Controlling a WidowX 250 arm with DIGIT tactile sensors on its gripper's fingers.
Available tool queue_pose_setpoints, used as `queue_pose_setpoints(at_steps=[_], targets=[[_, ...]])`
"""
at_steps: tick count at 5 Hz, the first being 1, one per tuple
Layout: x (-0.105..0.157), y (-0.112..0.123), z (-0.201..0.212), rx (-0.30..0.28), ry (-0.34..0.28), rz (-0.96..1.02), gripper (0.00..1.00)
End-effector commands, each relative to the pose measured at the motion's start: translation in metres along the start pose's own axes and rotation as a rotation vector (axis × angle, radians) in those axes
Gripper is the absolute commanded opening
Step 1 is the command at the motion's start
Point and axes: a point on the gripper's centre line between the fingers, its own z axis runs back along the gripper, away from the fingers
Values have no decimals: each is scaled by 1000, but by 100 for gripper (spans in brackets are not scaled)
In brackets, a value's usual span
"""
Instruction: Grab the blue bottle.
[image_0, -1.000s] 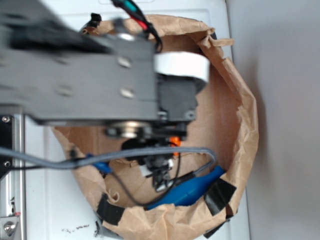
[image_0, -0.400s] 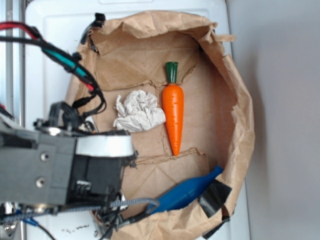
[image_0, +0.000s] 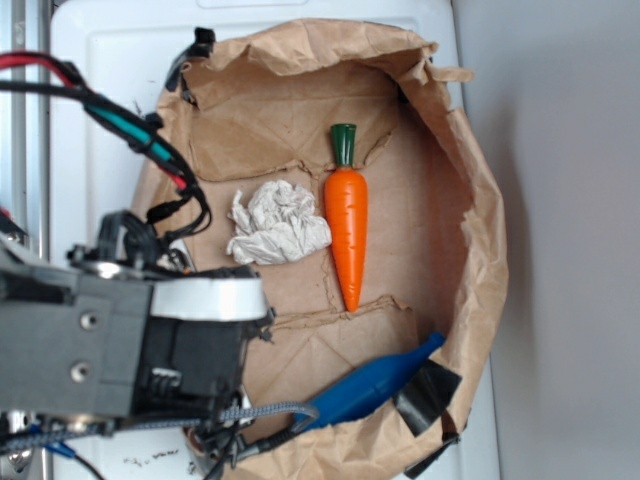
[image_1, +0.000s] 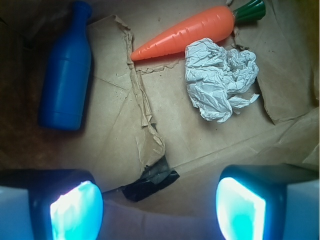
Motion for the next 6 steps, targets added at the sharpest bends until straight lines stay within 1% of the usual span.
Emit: queue_pose_setpoints(at_steps=[1,2,3,4,5,6], targets=[[0,-6,7,-21,-25,-10,100],[19,-10,-1,-24,-23,27,100],[34,-12,-3,-26,-33,60,100],[58,-14,-8,-25,-43,87,100],[78,-16,-11,-36,-62,114,100],[89,-17,-17,-51,-67,136,100]])
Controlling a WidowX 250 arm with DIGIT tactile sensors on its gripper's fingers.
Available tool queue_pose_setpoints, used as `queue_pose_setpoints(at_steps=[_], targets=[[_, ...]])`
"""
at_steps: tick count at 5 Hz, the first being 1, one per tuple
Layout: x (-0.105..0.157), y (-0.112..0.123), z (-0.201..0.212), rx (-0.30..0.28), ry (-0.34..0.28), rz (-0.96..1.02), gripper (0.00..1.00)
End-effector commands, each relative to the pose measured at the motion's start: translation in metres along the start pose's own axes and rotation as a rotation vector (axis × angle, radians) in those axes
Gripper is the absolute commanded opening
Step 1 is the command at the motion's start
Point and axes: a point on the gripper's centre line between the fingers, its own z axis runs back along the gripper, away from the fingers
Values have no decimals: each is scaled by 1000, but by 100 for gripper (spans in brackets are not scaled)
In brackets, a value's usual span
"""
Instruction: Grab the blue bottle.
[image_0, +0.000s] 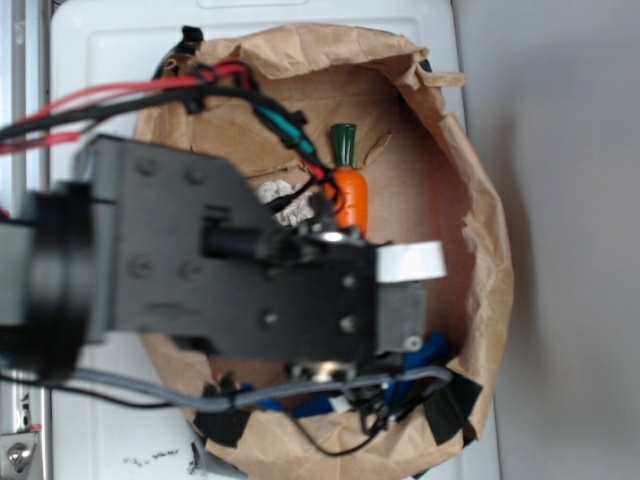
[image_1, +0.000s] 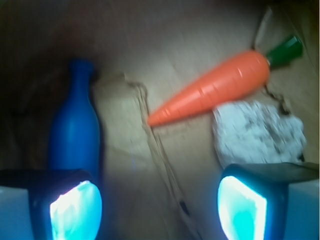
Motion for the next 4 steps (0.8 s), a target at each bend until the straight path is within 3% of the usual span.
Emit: queue_pose_setpoints(at_steps=[1,2,4], targets=[[13,-7,1,-96,-61,8,100],[12,-7,0,-180,-55,-11,100],[23,-18,-14,-196,-42,35,100]])
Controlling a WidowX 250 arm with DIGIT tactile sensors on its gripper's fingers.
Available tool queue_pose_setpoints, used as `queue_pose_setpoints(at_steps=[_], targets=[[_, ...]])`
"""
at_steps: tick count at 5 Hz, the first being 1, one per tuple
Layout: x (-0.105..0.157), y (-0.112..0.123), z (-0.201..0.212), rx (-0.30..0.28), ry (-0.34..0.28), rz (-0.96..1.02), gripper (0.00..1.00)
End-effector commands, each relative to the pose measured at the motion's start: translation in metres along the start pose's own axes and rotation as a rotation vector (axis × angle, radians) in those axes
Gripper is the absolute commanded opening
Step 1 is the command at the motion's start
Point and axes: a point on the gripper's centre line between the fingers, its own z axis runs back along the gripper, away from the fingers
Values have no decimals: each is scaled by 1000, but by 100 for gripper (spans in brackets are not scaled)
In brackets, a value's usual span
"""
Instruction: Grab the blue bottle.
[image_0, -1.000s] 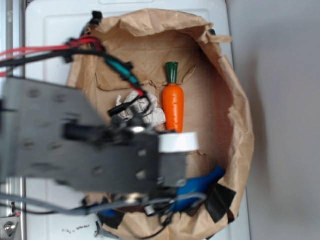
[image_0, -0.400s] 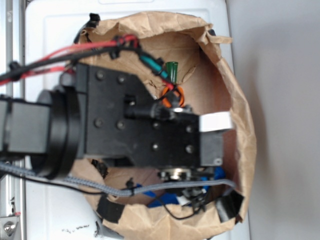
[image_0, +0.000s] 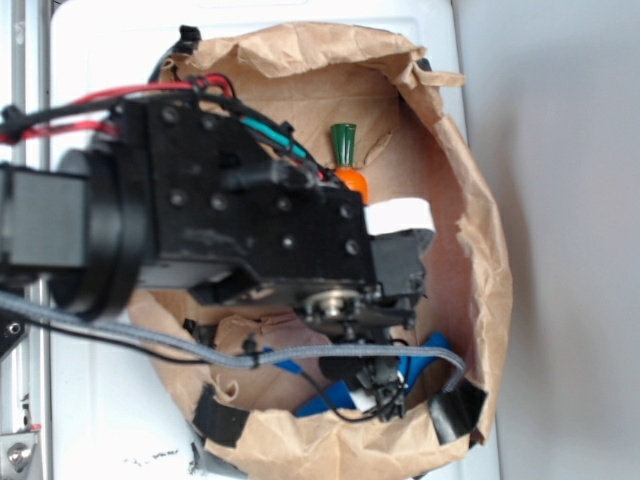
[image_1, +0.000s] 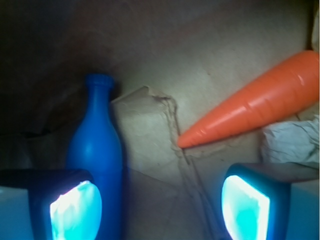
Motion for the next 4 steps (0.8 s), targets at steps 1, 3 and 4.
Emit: queue_pose_setpoints(at_steps=[1,3,4], targets=[[10,-21,-3,-18,-31,11,100],[14,-47,-6,-49,-8,60,100],[12,-54,-7,-56,-11,68,100]])
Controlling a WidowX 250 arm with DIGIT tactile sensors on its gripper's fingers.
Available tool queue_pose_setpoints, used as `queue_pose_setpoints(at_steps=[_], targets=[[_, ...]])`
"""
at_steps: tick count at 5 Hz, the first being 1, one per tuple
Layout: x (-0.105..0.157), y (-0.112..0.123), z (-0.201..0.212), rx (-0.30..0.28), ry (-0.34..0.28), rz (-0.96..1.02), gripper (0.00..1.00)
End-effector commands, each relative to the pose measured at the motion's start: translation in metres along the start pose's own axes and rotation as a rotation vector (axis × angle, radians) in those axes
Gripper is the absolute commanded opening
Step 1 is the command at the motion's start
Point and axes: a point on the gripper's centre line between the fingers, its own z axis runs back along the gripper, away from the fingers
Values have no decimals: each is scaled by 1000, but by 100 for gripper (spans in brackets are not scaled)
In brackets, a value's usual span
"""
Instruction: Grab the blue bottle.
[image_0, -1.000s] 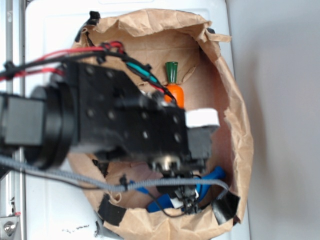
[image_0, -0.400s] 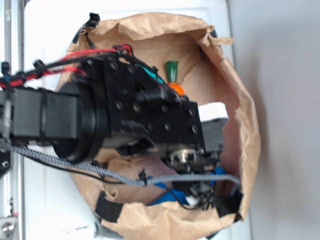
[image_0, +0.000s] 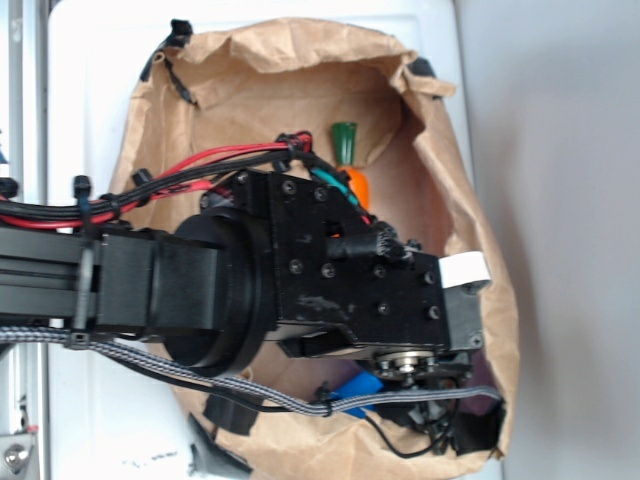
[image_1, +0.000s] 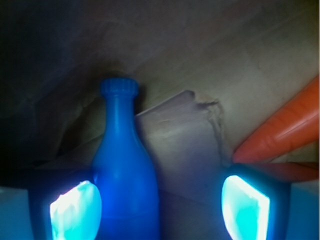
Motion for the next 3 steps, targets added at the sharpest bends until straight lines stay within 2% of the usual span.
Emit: queue_pose_setpoints(at_steps=[1,2,3], targets=[[0,-19,-7,16,-54,2,100],[-34,-2,-19,78,-91,0,100],[-41,3,-26,105,-118,-20,0]])
